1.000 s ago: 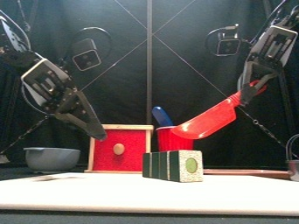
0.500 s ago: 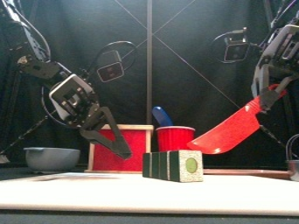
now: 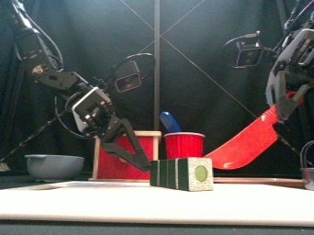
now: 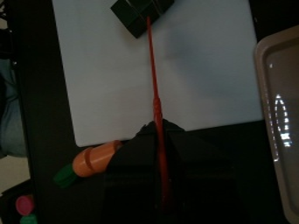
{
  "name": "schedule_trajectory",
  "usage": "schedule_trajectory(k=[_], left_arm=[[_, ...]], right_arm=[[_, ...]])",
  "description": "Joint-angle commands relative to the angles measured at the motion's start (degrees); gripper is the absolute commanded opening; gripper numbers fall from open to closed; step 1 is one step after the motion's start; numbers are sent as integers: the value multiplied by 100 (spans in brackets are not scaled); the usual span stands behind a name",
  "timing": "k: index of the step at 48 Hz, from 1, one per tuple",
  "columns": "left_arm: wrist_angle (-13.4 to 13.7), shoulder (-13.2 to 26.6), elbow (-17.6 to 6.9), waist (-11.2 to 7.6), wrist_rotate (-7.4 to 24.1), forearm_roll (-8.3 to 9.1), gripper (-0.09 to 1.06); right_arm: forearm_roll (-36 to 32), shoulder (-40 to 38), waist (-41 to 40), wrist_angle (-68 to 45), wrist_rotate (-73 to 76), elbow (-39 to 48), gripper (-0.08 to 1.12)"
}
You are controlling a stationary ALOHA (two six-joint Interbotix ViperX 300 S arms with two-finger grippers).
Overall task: Place sushi on board then cut the sushi with the knife then place the pieces on the plate
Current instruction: Grasp knife edge with left hand
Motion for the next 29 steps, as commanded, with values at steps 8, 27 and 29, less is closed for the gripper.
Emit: schedule_trajectory(k=[8, 27, 29], left_arm=[[-26, -26, -193, 79, 9, 18, 52], [-18, 193, -501, 246, 9, 255, 52], [-18, 193, -519, 281, 9, 272, 52]], right_arm=[[-88, -158, -35, -185, -26, -79, 40], [-413, -193, -149, -668, -26, -44, 40], [-431, -193, -185, -694, -26, -26, 40]])
